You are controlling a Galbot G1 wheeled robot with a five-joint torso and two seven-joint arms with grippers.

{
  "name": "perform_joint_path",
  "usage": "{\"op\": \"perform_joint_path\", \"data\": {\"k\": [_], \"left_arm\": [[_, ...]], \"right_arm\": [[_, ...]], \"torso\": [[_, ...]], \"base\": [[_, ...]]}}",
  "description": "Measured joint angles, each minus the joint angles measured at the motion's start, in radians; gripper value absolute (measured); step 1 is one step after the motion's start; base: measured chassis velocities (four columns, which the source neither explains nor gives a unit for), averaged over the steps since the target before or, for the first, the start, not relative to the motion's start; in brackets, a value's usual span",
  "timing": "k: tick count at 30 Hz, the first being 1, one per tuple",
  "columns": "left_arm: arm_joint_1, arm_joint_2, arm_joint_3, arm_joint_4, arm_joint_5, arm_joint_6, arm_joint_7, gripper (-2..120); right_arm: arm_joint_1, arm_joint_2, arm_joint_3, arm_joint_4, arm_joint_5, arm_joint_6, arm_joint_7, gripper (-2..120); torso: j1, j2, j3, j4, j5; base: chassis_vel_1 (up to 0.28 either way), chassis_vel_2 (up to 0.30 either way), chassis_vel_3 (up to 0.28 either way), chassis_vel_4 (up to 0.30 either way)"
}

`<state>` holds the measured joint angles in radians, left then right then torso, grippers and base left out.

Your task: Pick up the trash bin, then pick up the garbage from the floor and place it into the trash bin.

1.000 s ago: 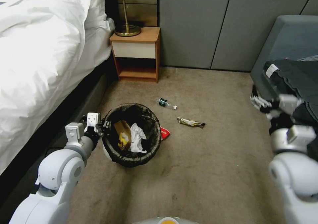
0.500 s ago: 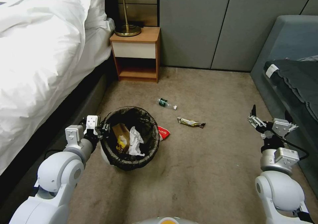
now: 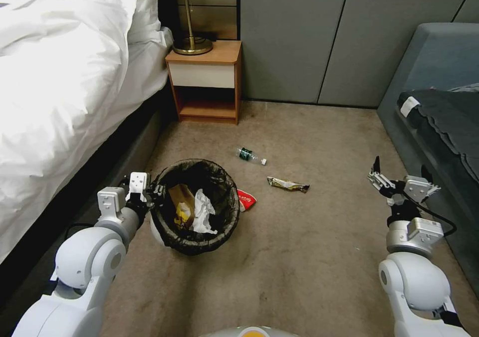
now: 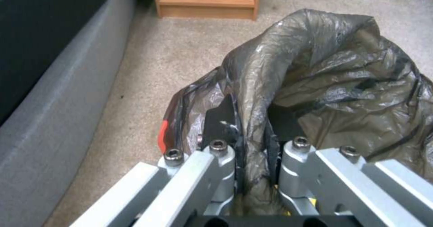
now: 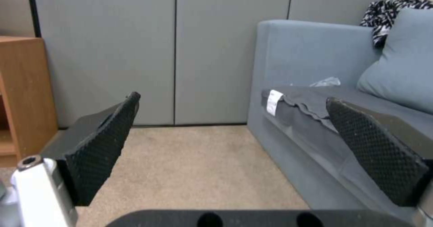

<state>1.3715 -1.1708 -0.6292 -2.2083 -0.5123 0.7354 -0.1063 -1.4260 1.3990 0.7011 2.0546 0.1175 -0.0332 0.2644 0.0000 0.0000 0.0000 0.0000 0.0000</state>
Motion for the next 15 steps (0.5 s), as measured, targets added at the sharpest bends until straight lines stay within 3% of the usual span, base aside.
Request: {"op": "perform_joint_path", "data": {"k": [15], "left_arm": [[-0.002,-0.008,0.004,0.011,0.011,0.0,0.006,5]], "right_arm": [[0.017,-0.008,-0.01,-0.014,0.007,-0.017,0.004,100]], "torso": [[0.0,0.0,0.0,0.0,0.0]], "base": [[0.0,0.0,0.0,0.0]]}}
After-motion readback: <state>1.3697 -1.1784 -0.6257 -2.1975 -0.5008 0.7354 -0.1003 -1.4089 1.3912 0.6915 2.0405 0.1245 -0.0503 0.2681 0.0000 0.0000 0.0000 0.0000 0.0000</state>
